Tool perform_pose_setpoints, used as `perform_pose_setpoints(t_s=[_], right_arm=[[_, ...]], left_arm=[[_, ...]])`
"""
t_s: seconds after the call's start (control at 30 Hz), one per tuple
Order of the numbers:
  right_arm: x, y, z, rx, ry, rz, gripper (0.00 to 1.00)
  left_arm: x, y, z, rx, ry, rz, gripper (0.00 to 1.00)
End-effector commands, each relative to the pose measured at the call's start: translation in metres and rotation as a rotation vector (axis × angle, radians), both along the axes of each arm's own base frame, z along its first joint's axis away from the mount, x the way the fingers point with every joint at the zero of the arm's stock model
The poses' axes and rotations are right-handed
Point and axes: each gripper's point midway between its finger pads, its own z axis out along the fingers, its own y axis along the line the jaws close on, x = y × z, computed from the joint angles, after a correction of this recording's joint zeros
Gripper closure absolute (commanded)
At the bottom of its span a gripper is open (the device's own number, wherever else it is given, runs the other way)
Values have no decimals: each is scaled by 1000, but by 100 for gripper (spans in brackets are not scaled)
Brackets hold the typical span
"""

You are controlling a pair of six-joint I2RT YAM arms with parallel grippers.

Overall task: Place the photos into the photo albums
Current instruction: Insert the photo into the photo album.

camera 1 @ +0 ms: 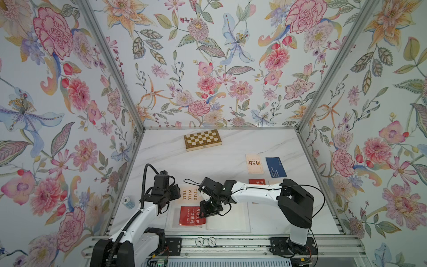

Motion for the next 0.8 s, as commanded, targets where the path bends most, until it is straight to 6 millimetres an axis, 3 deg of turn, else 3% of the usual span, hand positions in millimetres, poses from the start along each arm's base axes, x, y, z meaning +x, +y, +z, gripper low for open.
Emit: perform_pose_setpoints(t_s=[0.0,0.37,0.77], right_arm=[[-6,11,4,37,18,51,67],[-3,28,-9,85,39,63,66],[14,-13,4,71,-36,-5,52]], left_arm=[[-4,0,-2,-4,6,-15,44],[-3,-2,1,-12,-3,-25,44],[7,-17,31,28,-84,-98,43]])
